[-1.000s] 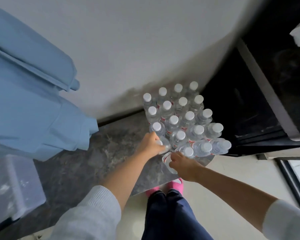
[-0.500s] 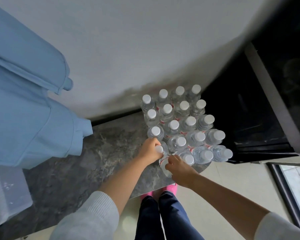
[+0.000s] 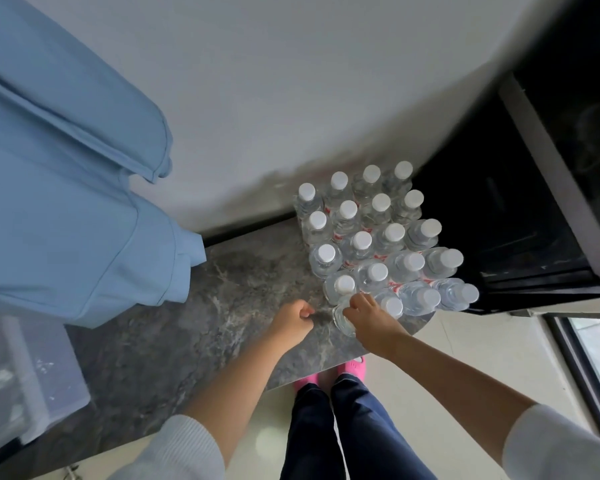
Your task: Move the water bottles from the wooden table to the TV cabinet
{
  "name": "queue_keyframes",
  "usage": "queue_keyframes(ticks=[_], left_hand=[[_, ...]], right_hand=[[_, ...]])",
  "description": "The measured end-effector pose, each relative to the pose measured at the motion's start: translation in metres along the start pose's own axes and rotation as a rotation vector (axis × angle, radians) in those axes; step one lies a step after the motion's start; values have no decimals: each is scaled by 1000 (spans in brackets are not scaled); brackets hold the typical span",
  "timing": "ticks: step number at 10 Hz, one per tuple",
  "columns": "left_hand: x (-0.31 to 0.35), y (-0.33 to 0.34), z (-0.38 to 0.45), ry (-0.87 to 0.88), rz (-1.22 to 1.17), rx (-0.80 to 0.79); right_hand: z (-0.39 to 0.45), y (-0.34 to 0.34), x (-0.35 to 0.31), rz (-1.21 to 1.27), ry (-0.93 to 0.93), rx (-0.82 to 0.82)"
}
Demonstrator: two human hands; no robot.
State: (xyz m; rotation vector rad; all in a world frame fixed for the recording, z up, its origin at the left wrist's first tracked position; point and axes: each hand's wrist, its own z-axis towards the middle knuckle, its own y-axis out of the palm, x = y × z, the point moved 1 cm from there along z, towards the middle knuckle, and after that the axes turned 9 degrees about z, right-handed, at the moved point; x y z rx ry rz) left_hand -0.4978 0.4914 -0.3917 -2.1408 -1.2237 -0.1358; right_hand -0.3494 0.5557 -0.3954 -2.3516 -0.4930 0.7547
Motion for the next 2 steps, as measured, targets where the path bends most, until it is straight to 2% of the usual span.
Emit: queue_keyframes(ticks=[1,2], left_hand=[[-6,3,-10,6,52,36],[2,1,-16,13,88,135]], right_hand=[[-5,-1,0,18,-20,29],[-17,-12,3,145,17,93]])
